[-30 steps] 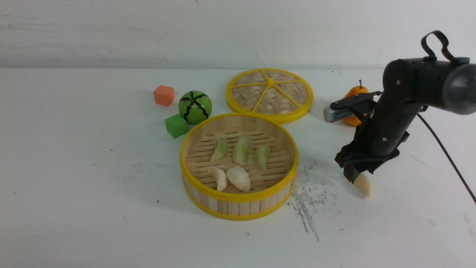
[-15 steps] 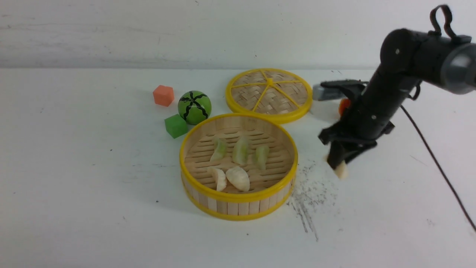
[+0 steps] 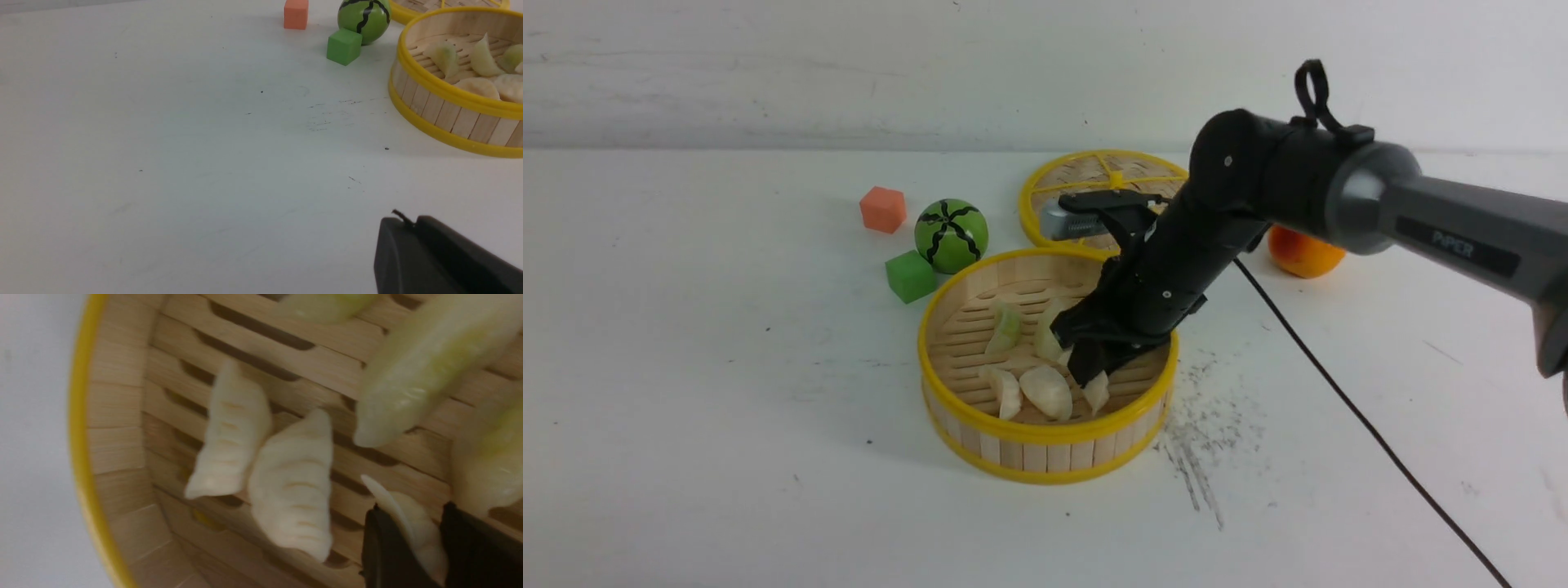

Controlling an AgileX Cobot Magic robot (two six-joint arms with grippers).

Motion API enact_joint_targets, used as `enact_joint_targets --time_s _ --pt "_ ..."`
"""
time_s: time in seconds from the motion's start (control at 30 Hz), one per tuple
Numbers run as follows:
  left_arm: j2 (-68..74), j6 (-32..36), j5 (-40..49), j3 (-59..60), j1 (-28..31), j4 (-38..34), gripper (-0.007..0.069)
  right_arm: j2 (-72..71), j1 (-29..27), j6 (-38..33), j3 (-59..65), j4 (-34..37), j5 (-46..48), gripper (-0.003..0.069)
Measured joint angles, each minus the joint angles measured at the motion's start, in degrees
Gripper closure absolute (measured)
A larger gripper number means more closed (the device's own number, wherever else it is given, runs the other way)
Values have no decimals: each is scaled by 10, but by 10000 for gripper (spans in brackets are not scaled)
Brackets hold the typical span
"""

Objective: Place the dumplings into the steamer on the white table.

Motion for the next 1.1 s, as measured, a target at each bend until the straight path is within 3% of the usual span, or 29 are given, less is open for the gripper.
enact_joint_targets --time_s 0.23,0.5,0.6,0.7,0.77,0.93,1.1 --pt "0 0 0 0 0 0 585 5 0 13 0 -14 -1 484" --pt "0 0 -3 0 0 0 585 -15 0 14 0 -10 9 241" --pt "0 0 -3 0 0 0 583 -51 0 28 -9 -15 27 218" --pt "0 0 -3 0 0 0 579 -113 0 42 -37 -44 66 260" --pt "0 0 -4 0 0 0 576 -173 0 42 -60 -83 96 336" --pt "0 0 -4 0 0 0 571 -347 0 41 -69 -219 137 617" --pt "0 0 -4 0 0 0 566 -459 0 87 26 -293 165 680"
